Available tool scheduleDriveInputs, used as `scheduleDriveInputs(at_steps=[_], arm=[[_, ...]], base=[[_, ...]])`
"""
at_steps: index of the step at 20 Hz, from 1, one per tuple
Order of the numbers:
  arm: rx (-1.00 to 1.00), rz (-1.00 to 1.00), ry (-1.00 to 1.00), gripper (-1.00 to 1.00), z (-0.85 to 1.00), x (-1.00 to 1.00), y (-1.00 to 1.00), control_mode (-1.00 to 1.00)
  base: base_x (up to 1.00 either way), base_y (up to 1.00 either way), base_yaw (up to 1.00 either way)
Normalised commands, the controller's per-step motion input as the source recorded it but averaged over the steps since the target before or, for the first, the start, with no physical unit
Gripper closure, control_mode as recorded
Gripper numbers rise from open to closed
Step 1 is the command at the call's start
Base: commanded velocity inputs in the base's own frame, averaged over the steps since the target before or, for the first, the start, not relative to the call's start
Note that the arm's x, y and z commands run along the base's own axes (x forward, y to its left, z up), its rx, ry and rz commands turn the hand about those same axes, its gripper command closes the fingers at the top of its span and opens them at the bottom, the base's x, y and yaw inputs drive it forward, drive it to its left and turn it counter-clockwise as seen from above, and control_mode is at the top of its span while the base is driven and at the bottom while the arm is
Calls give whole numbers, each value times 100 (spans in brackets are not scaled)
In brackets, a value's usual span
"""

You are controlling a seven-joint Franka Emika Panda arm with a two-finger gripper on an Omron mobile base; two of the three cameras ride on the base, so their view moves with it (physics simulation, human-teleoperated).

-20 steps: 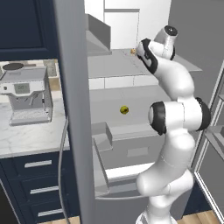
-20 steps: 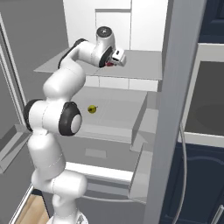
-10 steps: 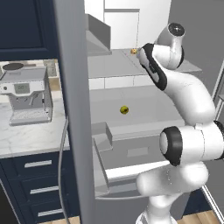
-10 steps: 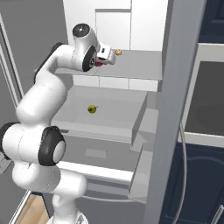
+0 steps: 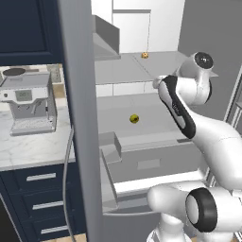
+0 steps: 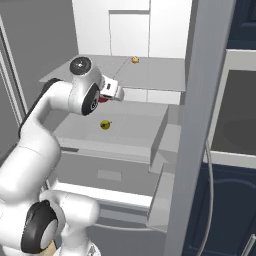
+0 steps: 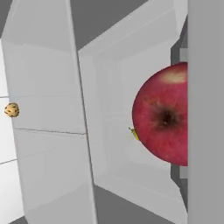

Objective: Pick up the pear and apple from the fridge and place one fruit on each plate on the dining counter.

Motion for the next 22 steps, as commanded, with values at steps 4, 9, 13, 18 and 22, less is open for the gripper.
scheduleDriveInputs(at_steps=[4,9,13,18,22], arm=[[-15,4,12,100,-56,-100,22,-100],[-11,8,6,100,-47,-90,2,-100],[0,7,0,100,-23,-60,-1,-100],[0,8,0,100,-9,-28,0,-100],[0,6,0,100,-8,-20,0,100]], base=[[0,0,0],[0,0,0],[0,0,0],[0,0,0],[-10,0,2]])
